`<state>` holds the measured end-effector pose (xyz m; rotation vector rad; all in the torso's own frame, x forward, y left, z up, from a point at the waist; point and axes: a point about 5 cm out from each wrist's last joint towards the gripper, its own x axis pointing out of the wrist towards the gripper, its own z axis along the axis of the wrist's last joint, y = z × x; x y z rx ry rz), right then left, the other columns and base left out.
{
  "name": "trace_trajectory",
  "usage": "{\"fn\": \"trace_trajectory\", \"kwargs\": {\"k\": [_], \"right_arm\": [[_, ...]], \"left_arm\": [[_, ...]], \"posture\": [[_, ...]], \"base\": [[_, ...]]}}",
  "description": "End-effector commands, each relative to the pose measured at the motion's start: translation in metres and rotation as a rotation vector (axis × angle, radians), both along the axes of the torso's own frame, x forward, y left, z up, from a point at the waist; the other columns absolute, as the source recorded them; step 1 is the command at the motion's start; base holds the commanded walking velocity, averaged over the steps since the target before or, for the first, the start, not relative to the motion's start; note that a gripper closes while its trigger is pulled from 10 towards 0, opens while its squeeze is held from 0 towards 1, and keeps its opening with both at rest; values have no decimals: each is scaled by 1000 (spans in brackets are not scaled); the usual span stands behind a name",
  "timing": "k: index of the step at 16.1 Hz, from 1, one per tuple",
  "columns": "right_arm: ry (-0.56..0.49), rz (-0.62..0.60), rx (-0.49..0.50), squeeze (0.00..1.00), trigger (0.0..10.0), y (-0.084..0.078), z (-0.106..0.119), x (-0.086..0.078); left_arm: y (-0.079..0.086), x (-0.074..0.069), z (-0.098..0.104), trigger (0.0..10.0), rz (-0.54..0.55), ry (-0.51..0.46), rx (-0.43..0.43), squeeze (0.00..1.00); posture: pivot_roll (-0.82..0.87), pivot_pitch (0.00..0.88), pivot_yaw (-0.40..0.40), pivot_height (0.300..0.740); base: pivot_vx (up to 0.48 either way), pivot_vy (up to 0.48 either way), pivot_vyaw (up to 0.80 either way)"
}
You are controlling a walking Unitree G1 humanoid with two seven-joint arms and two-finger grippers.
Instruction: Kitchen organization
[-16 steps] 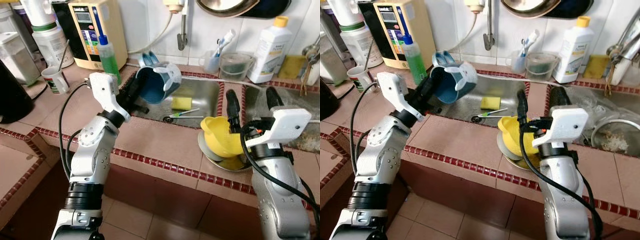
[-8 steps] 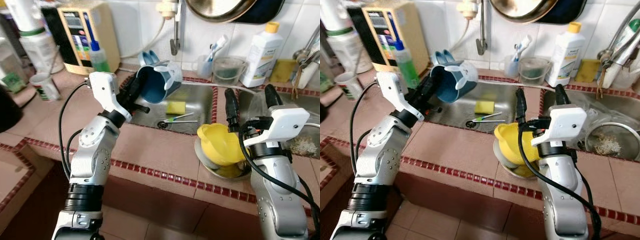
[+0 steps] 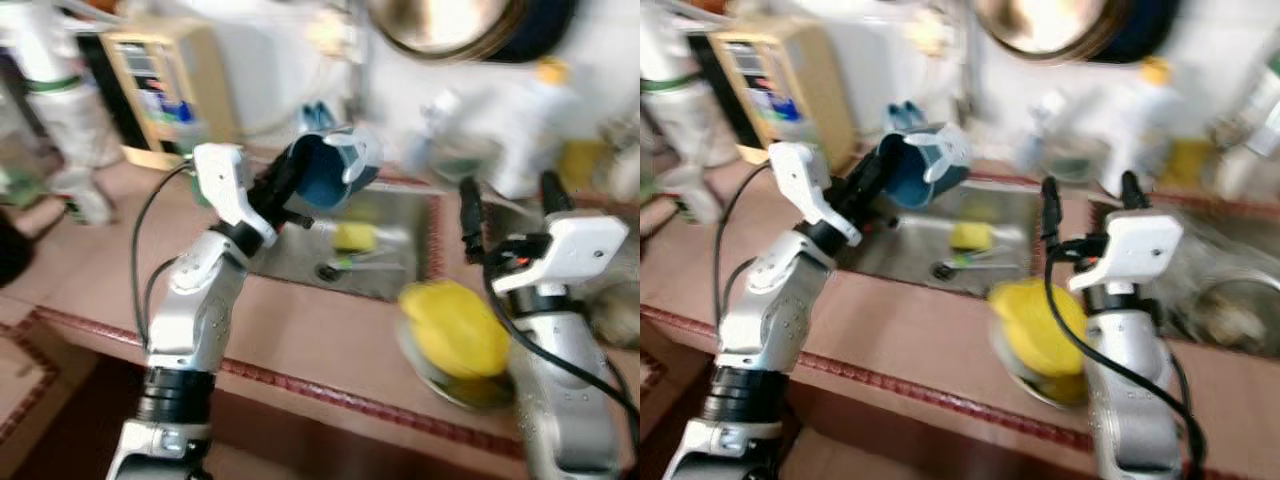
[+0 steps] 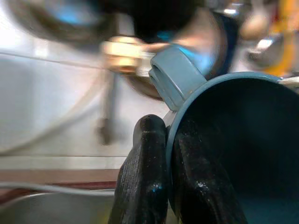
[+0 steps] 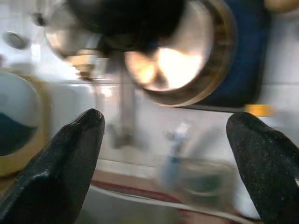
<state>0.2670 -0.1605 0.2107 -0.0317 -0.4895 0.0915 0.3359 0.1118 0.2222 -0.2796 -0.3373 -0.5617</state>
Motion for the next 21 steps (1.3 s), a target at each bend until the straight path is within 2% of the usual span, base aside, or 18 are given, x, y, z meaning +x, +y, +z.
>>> {"fn": "trace_trajectory", "kwargs": {"k": [1,5,7,9,10,12,13,15,19,21], "right_arm": [[-3,-9,-9,0,10000,-3,1,0],[19,5,-10,0,10000,-2,-2,-1],[38,29,-21,0,10000,0,-2,-5],[90,59,0,0,10000,0,-1,-13],[100,61,-1,0,10000,0,-1,-15],[228,83,31,0,10000,5,-10,-21],[242,77,45,0,10000,6,-8,-24],[268,75,58,0,10000,9,-3,-31],[316,54,83,0,10000,8,-1,-41],[355,57,98,0,10000,9,0,-55]], "left_arm": [[-2,1,3,10000,1,9,-8,0],[-5,3,-1,10000,-20,48,25,0],[-4,5,1,10000,-28,36,78,0],[0,15,0,10000,-40,56,165,0],[0,17,-1,10000,-45,62,181,0],[1,28,-6,10000,-12,96,286,0],[4,35,-9,10000,32,128,320,0],[8,48,-11,10000,67,161,362,0],[10,58,-12,10000,87,191,400,0],[11,63,-17,10000,89,220,447,0]], "posture": [[-167,0,65,740],[-173,0,72,740],[-184,0,80,740],[-201,0,89,740],[-207,0,93,740],[-219,0,102,740],[-229,0,109,740],[-245,0,117,740],[-272,0,128,740],[-287,27,140,740]], "base": [[0,0,0],[0,0,0],[0,0,0],[0,0,0],[0,0,0],[0,0,0],[0,0,0],[0,0,0],[0,0,0],[0,0,0]]}}
